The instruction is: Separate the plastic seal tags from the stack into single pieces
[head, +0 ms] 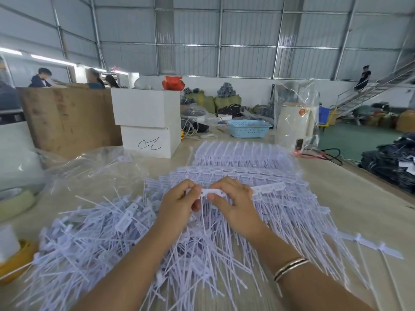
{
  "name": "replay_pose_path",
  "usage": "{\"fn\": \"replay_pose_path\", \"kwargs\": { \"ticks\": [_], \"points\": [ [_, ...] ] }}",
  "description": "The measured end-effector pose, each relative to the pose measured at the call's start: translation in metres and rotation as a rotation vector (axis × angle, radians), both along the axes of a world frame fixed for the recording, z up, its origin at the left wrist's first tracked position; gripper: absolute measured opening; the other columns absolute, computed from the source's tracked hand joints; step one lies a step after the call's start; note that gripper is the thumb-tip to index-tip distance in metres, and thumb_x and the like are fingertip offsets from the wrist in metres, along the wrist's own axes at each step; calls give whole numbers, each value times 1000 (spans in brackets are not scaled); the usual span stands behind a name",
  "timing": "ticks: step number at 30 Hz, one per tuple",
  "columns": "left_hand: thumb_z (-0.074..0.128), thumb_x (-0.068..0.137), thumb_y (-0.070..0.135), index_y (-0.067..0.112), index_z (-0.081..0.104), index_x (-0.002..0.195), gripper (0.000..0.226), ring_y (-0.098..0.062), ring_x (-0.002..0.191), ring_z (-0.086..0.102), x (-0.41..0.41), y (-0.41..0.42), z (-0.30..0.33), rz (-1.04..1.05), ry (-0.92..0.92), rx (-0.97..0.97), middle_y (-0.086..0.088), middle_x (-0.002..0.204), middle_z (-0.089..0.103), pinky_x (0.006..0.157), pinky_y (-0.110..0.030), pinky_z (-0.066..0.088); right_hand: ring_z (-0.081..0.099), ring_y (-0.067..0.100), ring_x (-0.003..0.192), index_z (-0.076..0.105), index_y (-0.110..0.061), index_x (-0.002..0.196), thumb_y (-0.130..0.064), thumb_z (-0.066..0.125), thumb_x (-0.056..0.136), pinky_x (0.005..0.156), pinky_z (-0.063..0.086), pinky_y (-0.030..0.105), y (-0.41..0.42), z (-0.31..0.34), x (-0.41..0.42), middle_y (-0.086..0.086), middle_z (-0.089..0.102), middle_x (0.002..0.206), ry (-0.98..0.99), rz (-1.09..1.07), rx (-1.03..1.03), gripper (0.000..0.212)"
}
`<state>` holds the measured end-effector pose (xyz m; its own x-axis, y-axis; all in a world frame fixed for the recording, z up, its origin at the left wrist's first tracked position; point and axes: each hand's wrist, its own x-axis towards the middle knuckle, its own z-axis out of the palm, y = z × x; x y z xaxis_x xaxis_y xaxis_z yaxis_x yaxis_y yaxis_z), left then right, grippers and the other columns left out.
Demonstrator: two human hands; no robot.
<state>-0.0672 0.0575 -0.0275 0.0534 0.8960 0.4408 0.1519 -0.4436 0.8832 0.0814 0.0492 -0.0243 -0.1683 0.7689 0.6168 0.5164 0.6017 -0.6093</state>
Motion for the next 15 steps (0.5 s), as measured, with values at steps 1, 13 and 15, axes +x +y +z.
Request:
{"fn": "replay_pose_path", "kwargs": {
  "ticks": [1, 13, 15],
  "points": [
    [52, 96, 16, 10, 56, 66, 31, -5, 47, 47, 0, 1, 0, -1, -14, -5, 4, 51, 56, 51, -10, 37, 48, 8, 93, 58, -31, 85, -25, 60, 89, 98, 27, 49, -1, 0, -1, -18, 47, 82, 6, -8, 29, 8],
    [49, 98, 20, 17, 56, 63, 35, -20, 59, 44, 5, -5, 1, -52, -132, -62, 4, 53, 55, 59, -29, 33, 52, 12, 88, 65, -12, 86, -25, 53, 89, 91, 27, 47, -3, -5, -6, -8, 54, 84, 38, -34, 178, 18],
    [49, 97, 17, 17, 55, 62, 35, -17, 58, 48, 8, -7, 2, -71, -229, -102, 3, 56, 55, 62, -30, 34, 52, 9, 87, 64, -12, 83, -24, 52, 89, 91, 26, 45, -4, -3, -8, -12, 53, 82, 68, -31, 187, 18]
  ]
}}
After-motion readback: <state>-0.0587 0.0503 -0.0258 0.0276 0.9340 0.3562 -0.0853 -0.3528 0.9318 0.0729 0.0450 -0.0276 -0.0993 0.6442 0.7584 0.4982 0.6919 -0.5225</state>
